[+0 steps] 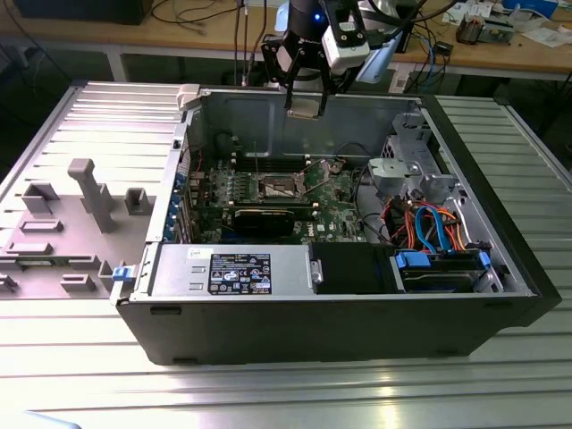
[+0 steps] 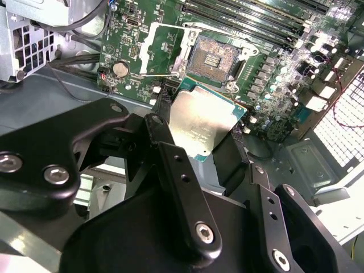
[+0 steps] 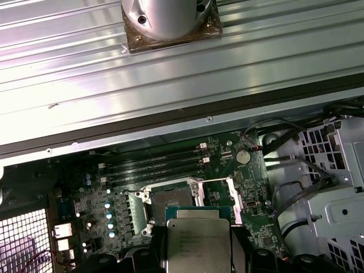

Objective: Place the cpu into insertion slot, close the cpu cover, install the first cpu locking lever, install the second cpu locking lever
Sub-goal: 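Place the cpu into insertion slot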

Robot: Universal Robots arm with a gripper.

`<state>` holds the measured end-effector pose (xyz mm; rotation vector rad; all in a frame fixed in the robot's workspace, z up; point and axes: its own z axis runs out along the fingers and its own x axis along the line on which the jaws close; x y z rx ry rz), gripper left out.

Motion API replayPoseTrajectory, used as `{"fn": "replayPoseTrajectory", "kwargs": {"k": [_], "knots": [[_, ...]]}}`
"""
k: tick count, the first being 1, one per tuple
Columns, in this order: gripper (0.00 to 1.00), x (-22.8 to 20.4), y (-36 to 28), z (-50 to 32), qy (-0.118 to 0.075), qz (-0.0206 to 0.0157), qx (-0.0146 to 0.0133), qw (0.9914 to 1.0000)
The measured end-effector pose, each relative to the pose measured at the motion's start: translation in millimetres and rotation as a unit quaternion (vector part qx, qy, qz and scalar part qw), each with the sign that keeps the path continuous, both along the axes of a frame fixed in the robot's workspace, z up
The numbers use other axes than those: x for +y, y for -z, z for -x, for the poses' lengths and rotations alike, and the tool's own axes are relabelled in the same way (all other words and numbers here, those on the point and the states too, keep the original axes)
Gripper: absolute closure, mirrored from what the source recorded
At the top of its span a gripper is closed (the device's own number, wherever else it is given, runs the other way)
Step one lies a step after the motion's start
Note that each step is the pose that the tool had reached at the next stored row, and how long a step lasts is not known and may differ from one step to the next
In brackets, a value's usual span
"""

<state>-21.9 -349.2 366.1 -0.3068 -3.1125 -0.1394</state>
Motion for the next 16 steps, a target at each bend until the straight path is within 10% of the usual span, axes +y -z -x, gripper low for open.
{"fn": "replayPoseTrajectory", "kwargs": {"k": [16], "knots": [[0.46, -1.8, 0.8, 0.0, 0.019, 0.0, 0.0001, 0.99982]]}}
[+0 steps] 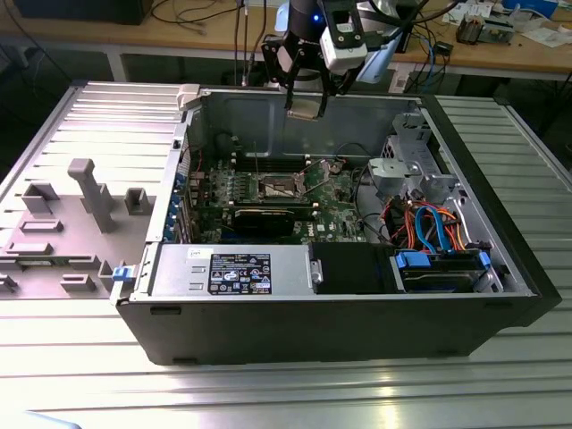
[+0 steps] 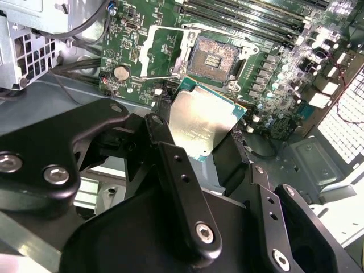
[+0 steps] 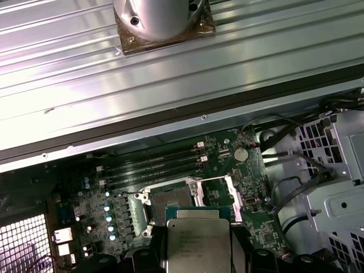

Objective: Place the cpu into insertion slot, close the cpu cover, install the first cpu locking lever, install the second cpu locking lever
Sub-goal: 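Place the cpu into insertion slot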

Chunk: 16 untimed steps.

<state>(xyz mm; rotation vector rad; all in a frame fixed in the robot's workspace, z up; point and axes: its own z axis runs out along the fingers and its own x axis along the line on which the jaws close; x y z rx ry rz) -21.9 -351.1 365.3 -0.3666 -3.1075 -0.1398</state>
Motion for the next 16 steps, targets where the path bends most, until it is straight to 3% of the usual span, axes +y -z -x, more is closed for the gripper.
{"fn": "replayPoseTrajectory", "kwargs": {"k": [16], "knots": [[0.46, -2.1, 0.4, 0.1, 0.01, 0.0, 0.0, 0.99995]]}}
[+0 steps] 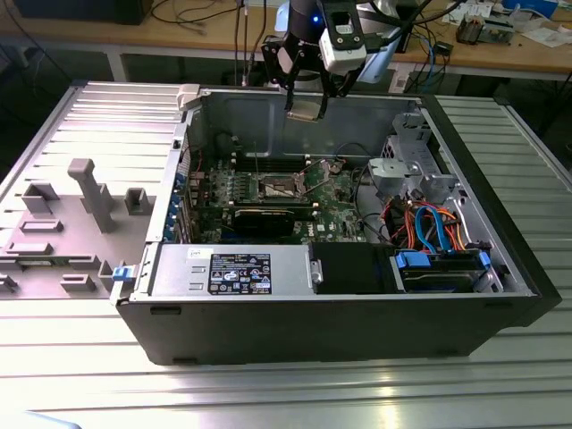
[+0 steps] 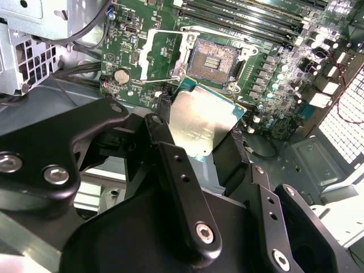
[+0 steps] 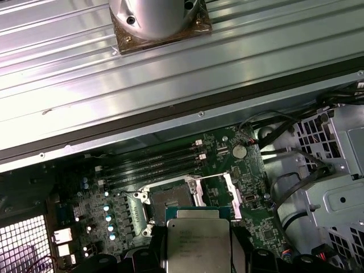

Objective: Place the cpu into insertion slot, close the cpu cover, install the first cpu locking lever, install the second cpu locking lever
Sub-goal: 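Place the cpu into insertion slot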

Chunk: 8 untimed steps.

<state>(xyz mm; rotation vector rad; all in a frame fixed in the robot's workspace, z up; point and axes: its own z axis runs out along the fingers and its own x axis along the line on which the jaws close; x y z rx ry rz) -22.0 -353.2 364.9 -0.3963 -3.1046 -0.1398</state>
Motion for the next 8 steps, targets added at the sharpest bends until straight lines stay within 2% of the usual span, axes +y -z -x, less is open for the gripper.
{"fn": "replayPoseTrajectory", "kwargs": {"k": [8], "knots": [[0.46, -0.2, 0.0, 0.0, 0.005, 0.0, 0.0, 0.99999]]}}
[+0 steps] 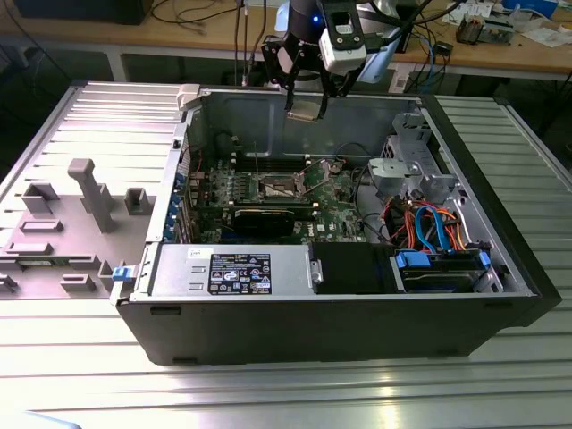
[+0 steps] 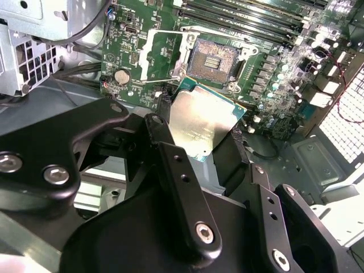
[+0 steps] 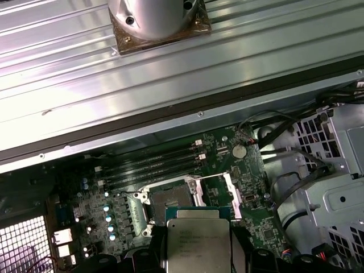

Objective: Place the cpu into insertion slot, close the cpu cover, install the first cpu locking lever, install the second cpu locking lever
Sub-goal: 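Place the cpu into insertion slot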

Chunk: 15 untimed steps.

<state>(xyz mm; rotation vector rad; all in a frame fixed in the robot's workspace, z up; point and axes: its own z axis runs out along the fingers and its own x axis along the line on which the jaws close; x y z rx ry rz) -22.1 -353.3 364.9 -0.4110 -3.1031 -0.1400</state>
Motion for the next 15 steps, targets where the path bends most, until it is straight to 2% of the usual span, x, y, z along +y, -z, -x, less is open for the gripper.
{"fn": "replayPoseTrajectory", "kwargs": {"k": [5, 15], "knots": [[0.46, -0.1, 0.1, 0.0, 0.014, 0.0, 0.0, 0.99991], [0.46, -0.1, 0.1, 0.0, 0.018, 0.0, 0.0, 0.99984]]}}
